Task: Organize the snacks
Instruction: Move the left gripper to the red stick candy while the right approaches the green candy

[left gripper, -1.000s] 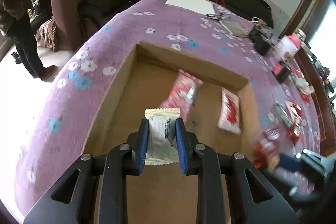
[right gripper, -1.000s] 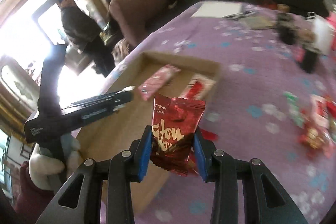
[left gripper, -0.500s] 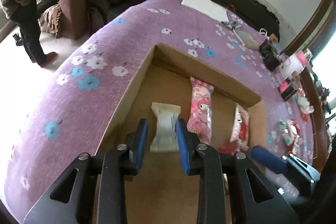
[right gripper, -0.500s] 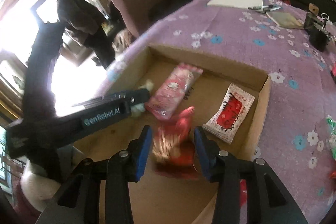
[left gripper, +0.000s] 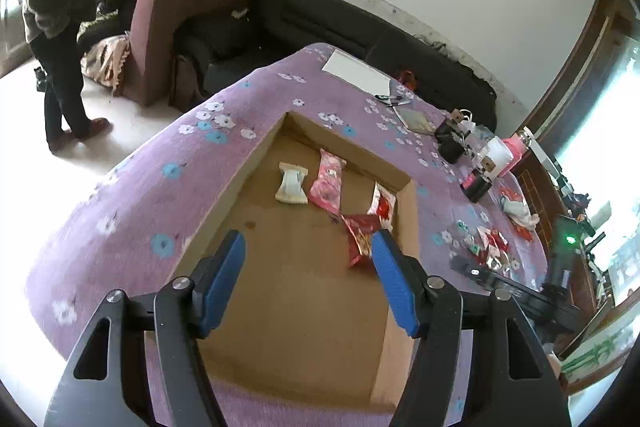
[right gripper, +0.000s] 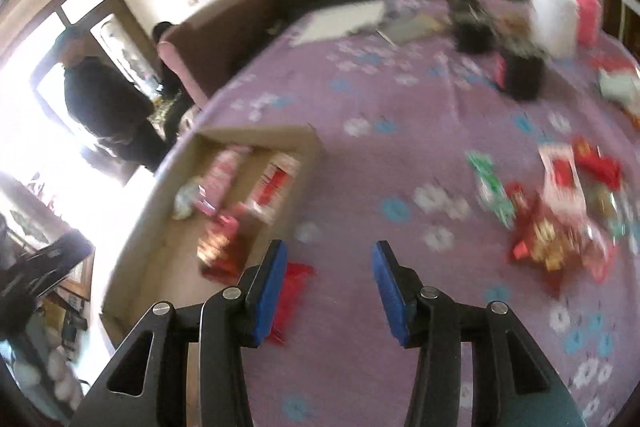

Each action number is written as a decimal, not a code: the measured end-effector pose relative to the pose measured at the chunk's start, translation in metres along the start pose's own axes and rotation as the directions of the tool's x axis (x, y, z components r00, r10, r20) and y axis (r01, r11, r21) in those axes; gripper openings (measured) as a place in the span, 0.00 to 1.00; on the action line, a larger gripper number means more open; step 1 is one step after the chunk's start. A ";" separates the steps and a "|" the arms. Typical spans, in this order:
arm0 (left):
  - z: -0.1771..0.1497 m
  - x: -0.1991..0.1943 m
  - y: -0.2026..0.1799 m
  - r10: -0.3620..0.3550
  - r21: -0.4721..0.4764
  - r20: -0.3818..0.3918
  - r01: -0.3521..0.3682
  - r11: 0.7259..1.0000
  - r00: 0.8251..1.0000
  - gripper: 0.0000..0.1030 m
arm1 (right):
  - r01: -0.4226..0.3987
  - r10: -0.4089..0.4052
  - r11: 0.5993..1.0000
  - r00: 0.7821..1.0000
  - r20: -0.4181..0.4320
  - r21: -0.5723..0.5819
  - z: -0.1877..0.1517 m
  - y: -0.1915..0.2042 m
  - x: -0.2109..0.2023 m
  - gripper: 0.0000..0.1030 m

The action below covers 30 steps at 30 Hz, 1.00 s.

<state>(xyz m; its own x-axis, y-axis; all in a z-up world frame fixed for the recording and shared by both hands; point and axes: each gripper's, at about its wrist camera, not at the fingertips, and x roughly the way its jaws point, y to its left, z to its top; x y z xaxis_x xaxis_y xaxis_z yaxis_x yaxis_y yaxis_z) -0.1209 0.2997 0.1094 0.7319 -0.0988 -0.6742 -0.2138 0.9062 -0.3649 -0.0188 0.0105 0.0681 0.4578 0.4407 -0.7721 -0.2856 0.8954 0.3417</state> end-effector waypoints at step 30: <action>-0.052 0.010 -0.063 -0.067 0.146 -0.024 0.070 0.987 0.997 0.63 | 0.062 -0.063 0.989 0.998 -0.003 -0.135 -0.019 -0.007 -0.013 0.44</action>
<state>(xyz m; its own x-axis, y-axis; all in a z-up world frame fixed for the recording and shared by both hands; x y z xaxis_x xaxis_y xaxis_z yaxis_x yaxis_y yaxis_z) -0.1336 0.2199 0.0921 0.7291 -0.1692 -0.6632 -0.0656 0.9473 -0.3137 -0.0389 -0.0032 0.0654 0.4726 0.3836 -0.7934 -0.3683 0.9039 0.2177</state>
